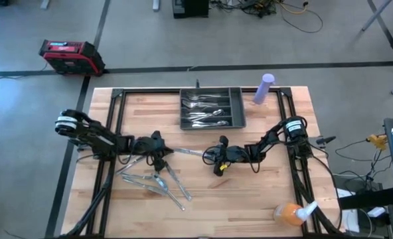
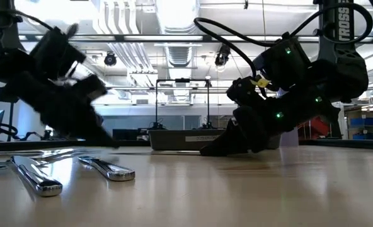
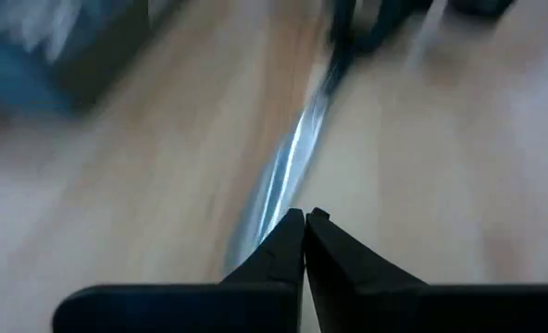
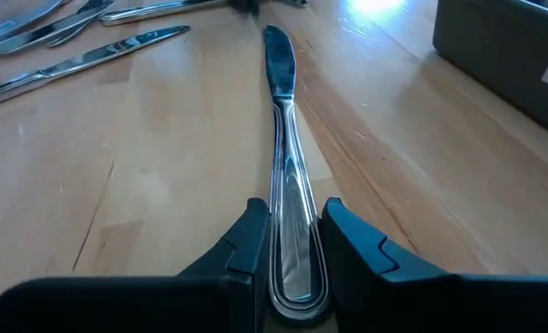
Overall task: Sort silverware
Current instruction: Put the knife into the right compartment of the silverware tray
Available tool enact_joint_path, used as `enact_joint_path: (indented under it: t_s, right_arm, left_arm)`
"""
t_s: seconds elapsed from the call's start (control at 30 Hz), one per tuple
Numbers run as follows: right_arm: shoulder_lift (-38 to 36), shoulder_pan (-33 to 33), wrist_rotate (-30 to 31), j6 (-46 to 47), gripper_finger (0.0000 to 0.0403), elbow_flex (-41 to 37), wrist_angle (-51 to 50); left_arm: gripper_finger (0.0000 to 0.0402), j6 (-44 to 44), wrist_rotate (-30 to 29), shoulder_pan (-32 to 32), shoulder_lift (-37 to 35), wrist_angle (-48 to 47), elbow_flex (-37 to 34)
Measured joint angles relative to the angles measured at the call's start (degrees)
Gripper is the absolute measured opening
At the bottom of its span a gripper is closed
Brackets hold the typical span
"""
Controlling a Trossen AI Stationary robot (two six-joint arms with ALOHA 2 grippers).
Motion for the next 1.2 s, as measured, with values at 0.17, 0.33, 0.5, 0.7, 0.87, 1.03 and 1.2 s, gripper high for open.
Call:
enact_joint_path:
  t_s: [0.17, 0.33, 0.5, 0.7, 0.87, 1.03, 1.2]
  right_arm:
    - [-0.6, 0.8, 3.1, -1.2, 0.0059, 0.0, -0.3]
    - [-5.7, 1.4, 4.4, -3.1, 0.0059, -0.3, -4.2]
    - [-12.0, 1.5, 5.4, -5.4, 0.0005, -0.6, -6.3]
    - [-14.5, 1.4, 8.1, -6.8, 0.0005, -0.5, -8.2]
    - [-14.8, 1.4, 5.7, -3.7, 0.0003, -0.4, -10.5]
    - [-14.5, 1.6, 2.4, -1.9, 0.0001, -0.4, -10.8]
    - [-13.6, 1.5, 2.3, -0.5, 0.0001, -0.4, -10.6]
  left_arm:
    - [0.0, 0.1, -0.4, 0.0, -5.5, 0.6, 0.1]
    - [0.0, 0.0, 1.7, -0.2, -12.1, 1.4, 0.2]
    - [0.0, 3.3, 2.4, -0.3, -15.8, 1.5, 0.2]
    - [0.0, 4.5, 2.4, -0.3, -13.5, 1.5, 0.2]
    - [0.0, 4.5, 2.3, -0.3, -9.2, 1.4, 0.2]
    - [0.0, 4.6, 2.1, -0.3, -3.6, 1.1, 0.2]
    - [0.0, 3.1, -0.5, -0.3, 3.7, -1.0, 0.3]
